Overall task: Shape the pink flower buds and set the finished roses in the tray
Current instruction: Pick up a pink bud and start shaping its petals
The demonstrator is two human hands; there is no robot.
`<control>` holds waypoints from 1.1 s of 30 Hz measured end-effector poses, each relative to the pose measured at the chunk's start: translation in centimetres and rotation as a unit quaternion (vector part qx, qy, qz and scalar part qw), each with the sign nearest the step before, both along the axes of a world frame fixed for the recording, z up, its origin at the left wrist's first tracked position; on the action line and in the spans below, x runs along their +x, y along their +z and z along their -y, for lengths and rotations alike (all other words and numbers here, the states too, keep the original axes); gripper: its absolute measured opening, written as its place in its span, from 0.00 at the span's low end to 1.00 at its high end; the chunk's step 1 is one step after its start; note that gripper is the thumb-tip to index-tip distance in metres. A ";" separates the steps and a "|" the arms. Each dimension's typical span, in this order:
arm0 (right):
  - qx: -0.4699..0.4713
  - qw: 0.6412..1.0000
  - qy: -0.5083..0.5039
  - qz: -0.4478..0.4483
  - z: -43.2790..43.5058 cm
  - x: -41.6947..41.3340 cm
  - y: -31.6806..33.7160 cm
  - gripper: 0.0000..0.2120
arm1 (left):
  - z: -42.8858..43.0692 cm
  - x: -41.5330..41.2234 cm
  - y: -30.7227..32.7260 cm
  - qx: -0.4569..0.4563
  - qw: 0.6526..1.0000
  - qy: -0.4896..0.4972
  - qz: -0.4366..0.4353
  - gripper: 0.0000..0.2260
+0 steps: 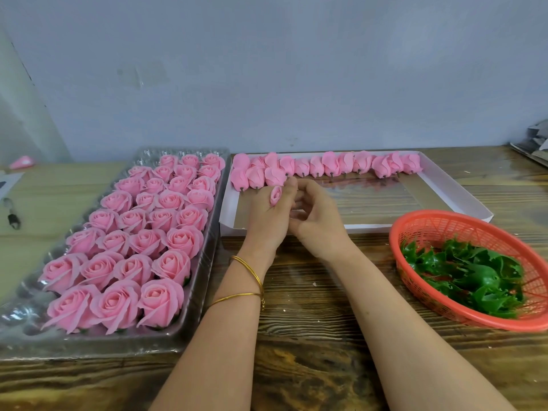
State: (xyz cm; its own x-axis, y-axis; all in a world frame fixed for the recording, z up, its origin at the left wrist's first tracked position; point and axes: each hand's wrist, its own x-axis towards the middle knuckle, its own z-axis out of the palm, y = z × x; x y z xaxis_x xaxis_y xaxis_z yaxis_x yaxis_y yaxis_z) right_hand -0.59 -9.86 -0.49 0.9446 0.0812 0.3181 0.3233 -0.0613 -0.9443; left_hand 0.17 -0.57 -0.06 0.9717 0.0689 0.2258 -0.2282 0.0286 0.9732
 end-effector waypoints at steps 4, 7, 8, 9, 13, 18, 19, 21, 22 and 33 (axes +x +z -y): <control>0.009 1.000 0.018 -0.004 0.1 0.0 -0.1 0.22 | -0.3 -0.2 0.0 0.028 1.000 0.002 0.014 0.11; 0.012 0.999 0.031 -0.004 0.0 -0.1 -0.1 0.23 | -0.5 -0.2 0.1 0.028 0.999 0.009 0.023 0.11; 0.010 0.999 0.036 -0.002 0.1 -0.1 -0.1 0.23 | -0.5 -0.2 0.1 0.027 0.999 0.007 0.027 0.12; 0.006 0.999 0.040 0.000 0.1 -0.1 -0.1 0.23 | -0.5 -0.2 0.2 0.026 0.999 0.007 0.028 0.13; 0.013 0.999 0.040 0.004 0.1 -0.1 0.0 0.20 | -0.3 -0.2 0.2 0.014 1.000 0.008 0.026 0.13; 0.012 0.999 0.027 0.011 -0.1 0.0 -0.1 0.23 | -0.1 0.0 0.0 -0.020 1.000 0.010 -0.004 0.15; 0.009 1.000 0.023 0.012 -0.1 0.0 -0.1 0.24 | -0.1 0.1 0.0 -0.017 1.000 0.012 -0.006 0.16; 0.001 1.000 0.014 0.016 -0.1 0.1 -0.2 0.25 | 0.0 0.1 -0.1 -0.016 1.000 0.014 -0.006 0.17; -0.003 1.000 0.011 0.018 -0.1 0.1 -0.3 0.25 | 0.0 0.1 0.0 -0.020 1.000 0.015 -0.006 0.17; 0.017 0.999 0.030 -0.014 0.2 0.5 -0.5 0.28 | -0.6 0.0 -0.2 0.028 0.999 0.003 0.039 0.10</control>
